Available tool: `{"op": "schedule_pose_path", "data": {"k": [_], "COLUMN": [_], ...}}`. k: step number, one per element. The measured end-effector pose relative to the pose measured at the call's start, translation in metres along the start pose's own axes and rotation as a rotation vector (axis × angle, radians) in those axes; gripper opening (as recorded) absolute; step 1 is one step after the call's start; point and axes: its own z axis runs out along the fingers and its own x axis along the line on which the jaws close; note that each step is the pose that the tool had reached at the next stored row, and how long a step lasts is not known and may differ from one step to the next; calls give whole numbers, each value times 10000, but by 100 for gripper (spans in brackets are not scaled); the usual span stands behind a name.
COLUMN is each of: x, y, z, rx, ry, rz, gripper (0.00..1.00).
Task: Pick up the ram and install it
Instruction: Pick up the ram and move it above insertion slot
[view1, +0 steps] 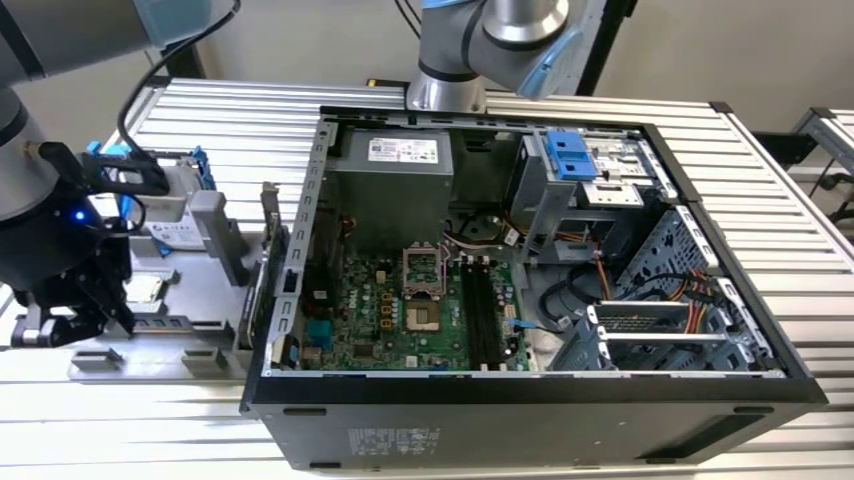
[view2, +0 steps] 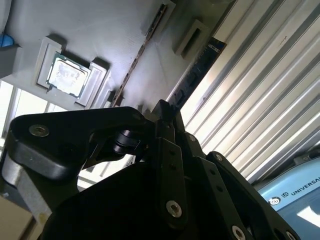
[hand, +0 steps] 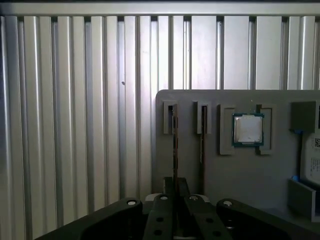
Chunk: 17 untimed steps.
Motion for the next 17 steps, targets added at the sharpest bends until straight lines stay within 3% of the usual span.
{"op": "schedule_pose_path", "data": {"k": [17], "x": [0], "y": [1], "z": [-77], "rx": [-1], "ry": [1], "rz": [0], "gripper": [0]}}
